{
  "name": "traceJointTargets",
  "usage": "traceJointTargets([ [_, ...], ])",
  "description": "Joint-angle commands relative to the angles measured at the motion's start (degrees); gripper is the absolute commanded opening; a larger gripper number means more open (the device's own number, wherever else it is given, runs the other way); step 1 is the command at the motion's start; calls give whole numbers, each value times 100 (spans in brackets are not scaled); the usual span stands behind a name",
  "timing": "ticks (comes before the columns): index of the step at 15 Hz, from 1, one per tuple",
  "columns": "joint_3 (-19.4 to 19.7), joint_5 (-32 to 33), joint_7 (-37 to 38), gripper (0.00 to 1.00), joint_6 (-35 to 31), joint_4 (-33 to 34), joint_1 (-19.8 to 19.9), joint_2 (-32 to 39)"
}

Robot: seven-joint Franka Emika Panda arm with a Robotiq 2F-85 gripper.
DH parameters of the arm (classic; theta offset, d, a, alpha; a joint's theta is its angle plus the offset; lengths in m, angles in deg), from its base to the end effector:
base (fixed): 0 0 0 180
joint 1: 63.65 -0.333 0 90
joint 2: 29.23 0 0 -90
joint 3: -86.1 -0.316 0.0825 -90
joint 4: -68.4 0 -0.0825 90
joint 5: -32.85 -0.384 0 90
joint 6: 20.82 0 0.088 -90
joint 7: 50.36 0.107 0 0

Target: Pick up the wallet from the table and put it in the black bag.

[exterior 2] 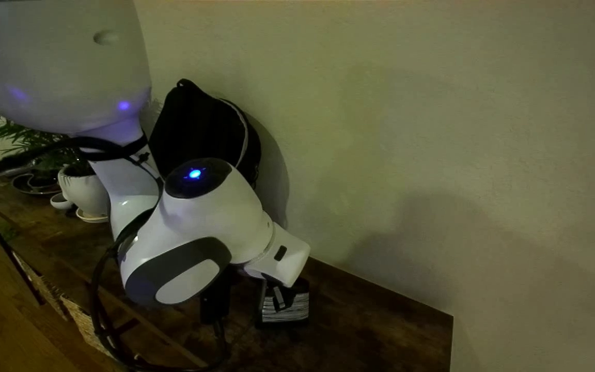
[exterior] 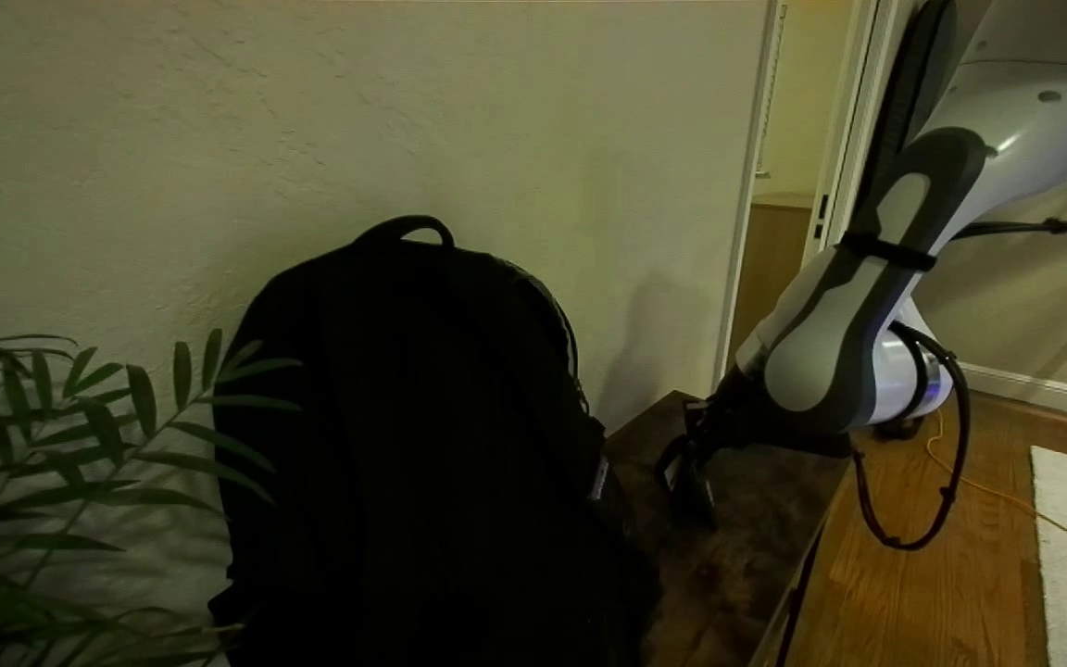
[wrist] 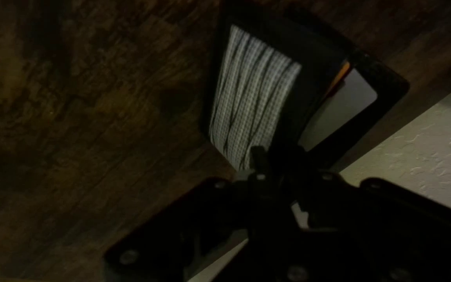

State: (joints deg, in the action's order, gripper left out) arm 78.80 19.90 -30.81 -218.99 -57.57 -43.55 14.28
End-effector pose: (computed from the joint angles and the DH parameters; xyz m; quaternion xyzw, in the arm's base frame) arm 0.5355 -0.1467 0.0916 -0.8823 0.4017 -0.2413 0.0449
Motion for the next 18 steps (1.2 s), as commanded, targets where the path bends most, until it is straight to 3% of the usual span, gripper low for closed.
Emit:
traceJointTargets([
  [1,-157,7,128,50,6,-242,250,-213],
  [8,-36,-75,93,96,8,-365,187,-459],
  [13,39,-76,41,100,9,-598,44,-679],
  [18,414,-202,-115,100,312,-1021,-663,-737],
])
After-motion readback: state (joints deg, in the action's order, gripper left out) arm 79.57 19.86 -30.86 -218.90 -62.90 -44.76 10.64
